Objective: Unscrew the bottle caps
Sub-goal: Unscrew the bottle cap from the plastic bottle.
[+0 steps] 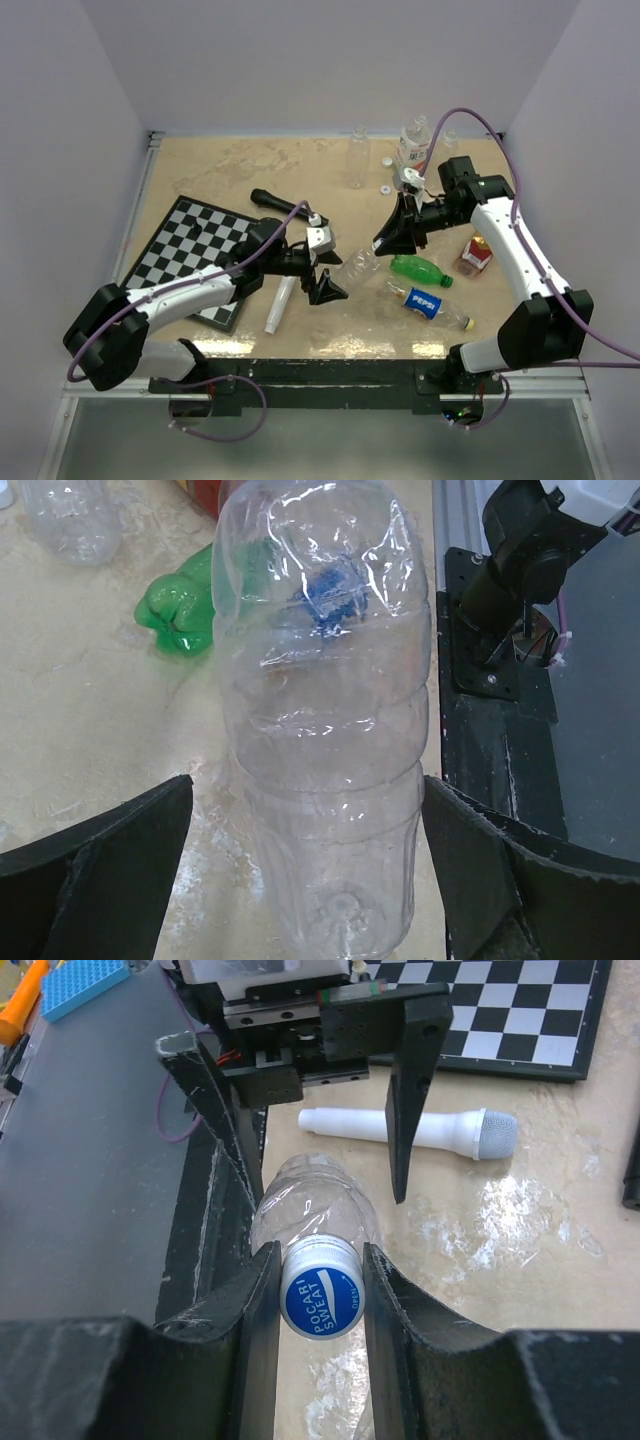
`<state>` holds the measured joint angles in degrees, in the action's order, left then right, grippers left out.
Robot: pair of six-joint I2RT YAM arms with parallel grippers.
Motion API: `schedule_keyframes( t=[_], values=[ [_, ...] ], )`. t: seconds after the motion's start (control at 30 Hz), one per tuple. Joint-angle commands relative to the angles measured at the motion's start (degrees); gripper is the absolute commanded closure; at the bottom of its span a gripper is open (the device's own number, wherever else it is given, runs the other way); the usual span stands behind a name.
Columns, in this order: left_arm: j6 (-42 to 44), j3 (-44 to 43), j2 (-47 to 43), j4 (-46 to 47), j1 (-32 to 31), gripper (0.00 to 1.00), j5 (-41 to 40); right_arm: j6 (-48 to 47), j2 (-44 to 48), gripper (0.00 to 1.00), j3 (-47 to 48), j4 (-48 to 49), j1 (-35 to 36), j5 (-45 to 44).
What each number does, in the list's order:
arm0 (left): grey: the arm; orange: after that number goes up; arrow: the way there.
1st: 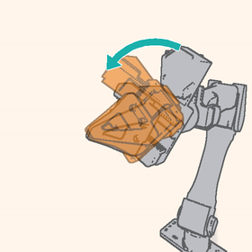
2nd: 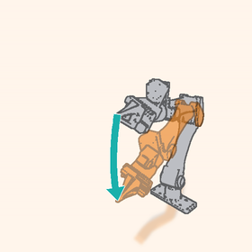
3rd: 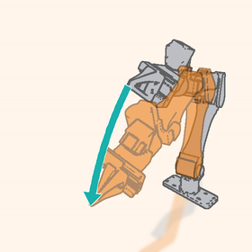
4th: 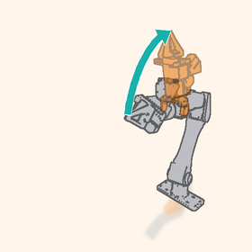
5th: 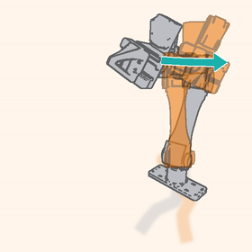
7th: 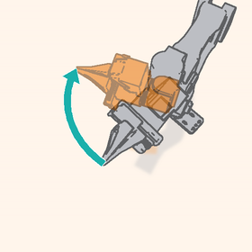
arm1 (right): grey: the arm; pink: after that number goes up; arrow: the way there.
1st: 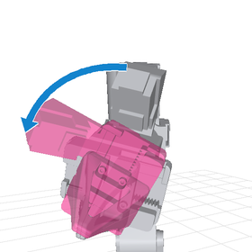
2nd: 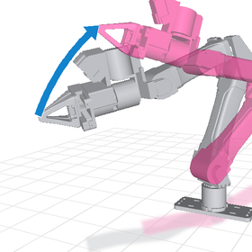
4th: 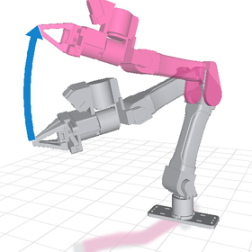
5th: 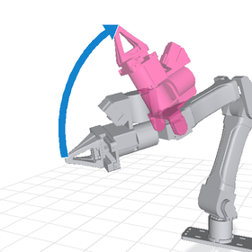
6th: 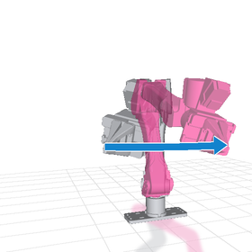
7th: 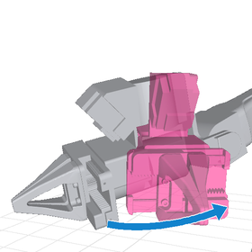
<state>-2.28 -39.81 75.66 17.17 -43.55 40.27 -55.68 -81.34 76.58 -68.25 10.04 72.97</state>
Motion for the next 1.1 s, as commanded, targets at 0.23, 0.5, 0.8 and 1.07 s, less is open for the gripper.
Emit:
schedule_keyframes(
  t=[0.23,0.5,0.8,1.07],
  values=[
    [-0.44,-3.69,3.27,1.73,-1.71,0.00,4.38,-5.93,0.83,1.00,2.44,-3.47,1.65,5.34],
    [-0.70,-3.60,3.18,2.43,-2.07,0.26,4.99,-7.51,1.62,1.00,2.00,-3.56,1.65,7.19],
    [6.23,-4.84,-2.35,-6.43,-2.07,0.81,-0.80,-8.22,1.80,1.00,1.29,-3.73,1.65,3.33],
    [14.50,-4.22,-7.45,-16.99,-2.07,0.92,-9.68,-3.93,1.71,1.00,0.16,0.38,1.73,-1.94]
  ],
)
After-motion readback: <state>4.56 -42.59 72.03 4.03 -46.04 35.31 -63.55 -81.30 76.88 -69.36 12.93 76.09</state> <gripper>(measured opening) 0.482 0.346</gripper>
